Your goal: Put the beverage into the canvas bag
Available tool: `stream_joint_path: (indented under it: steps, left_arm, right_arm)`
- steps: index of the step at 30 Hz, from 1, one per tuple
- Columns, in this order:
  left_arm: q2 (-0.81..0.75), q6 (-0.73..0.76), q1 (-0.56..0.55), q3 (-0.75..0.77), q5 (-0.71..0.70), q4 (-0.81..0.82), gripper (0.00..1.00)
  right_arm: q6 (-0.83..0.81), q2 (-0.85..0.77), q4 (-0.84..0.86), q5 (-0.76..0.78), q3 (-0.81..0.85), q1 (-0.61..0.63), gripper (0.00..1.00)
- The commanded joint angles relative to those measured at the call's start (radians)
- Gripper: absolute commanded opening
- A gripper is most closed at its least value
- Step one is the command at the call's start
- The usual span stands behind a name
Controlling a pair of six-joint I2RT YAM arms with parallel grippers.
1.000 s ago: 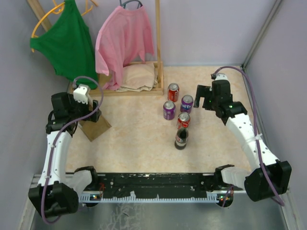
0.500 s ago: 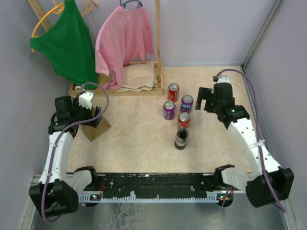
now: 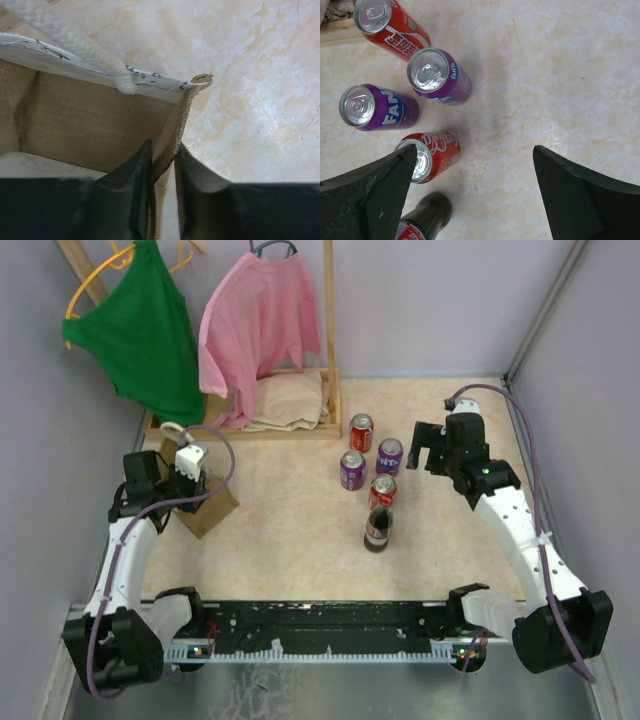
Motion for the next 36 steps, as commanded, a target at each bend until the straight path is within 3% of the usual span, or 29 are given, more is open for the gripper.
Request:
stream_joint_path:
  steps: [1, 3, 4, 9, 15, 21, 36]
  left_arm:
    - [0.03, 0.012, 0.006, 0.038, 0.085, 0.005, 0.16]
    - [0.038, 0.011, 0.007, 0.064, 0.127, -0.026, 0.01]
    - [0.038, 0.014, 0.007, 0.076, 0.156, -0.044, 0.0]
    - [0.023, 0.074, -0.005, 0.127, 0.278, -0.165, 0.0]
    - [-0.008, 0.126, -0.089, 0.136, 0.299, -0.259, 0.0]
    - [-0.033, 0.056, -0.292, 0.114, 0.221, -0.222, 0.0]
    - [0.084, -0.023, -0.558, 0.157, 0.173, -0.129, 0.0]
  right_arm:
    - [0.011, -0.032, 0.018, 0.003, 0.003, 0.004, 0.99]
    - [0.012, -0.038, 0.013, 0.008, 0.0, 0.004, 0.99]
    - [0.012, -0.041, 0.011, 0.011, -0.003, 0.004, 0.99]
    - [0.012, -0.048, 0.013, 0.013, -0.014, 0.003, 0.99]
    - [0.017, -0.035, 0.028, -0.002, -0.014, 0.004, 0.99]
    - [0.017, -0.024, 0.03, -0.009, -0.003, 0.004, 0.99]
    - [-0.007, -0.06, -0.021, 0.033, 0.006, 0.004, 0.99]
